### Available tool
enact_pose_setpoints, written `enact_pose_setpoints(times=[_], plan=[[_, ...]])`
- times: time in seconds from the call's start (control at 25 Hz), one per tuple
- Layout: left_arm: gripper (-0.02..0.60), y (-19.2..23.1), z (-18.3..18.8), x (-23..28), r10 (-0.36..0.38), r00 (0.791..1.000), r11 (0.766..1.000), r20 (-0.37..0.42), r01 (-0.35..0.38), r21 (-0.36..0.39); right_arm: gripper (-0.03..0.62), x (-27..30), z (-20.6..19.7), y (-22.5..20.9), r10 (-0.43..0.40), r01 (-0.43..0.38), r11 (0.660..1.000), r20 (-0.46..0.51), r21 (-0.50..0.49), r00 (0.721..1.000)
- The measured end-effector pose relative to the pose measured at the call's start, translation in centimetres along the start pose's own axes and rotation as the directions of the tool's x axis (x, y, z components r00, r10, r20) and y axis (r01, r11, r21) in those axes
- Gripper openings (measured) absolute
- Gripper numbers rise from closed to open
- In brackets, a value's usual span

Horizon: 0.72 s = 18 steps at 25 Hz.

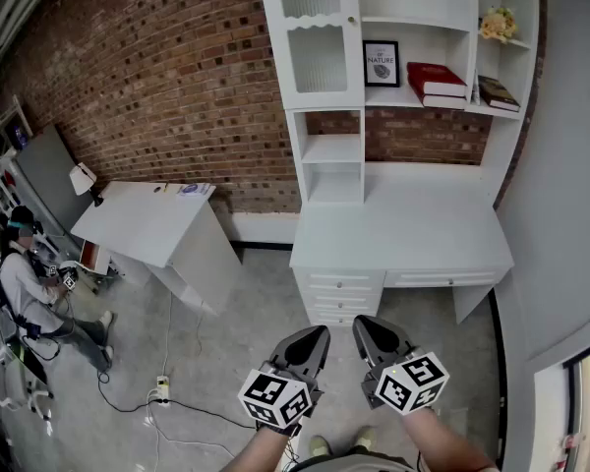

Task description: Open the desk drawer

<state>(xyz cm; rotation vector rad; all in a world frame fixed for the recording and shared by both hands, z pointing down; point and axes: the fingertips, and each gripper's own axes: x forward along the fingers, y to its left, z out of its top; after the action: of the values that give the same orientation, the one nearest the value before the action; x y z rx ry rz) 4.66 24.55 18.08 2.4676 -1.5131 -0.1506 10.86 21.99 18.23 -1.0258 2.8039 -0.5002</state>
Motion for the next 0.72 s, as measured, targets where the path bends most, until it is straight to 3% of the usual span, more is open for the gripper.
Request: enact_pose_setpoints(times=[0.44, 0.6, 0.72], plan=[[0.012, -2.1, -0.5, 2.3, 0.014, 1.000, 1.000, -0.007, -0.015, -0.003, 0.017, -1.2, 0.5, -2.0, 0.020, -0.020, 0.999, -0.018, -0.035, 1.000], [0.012, -2.2, -0.6, 2.8, 0.032, 0.999, 0.999, -0.002, -0.032, -0.004, 0.017, -1.4, 0.7, -2.5, 0.095, -0.094, 0.988, -0.005, 0.119, 0.995], [0.012, -1.7, -0.7, 3.0, 0.059, 0.998, 0.998, 0.019, -0.059, 0.007, 0.018, -1.2, 0.5, -3.7, 0.135, -0.139, 0.949, 0.034, 0.282, 0.990]])
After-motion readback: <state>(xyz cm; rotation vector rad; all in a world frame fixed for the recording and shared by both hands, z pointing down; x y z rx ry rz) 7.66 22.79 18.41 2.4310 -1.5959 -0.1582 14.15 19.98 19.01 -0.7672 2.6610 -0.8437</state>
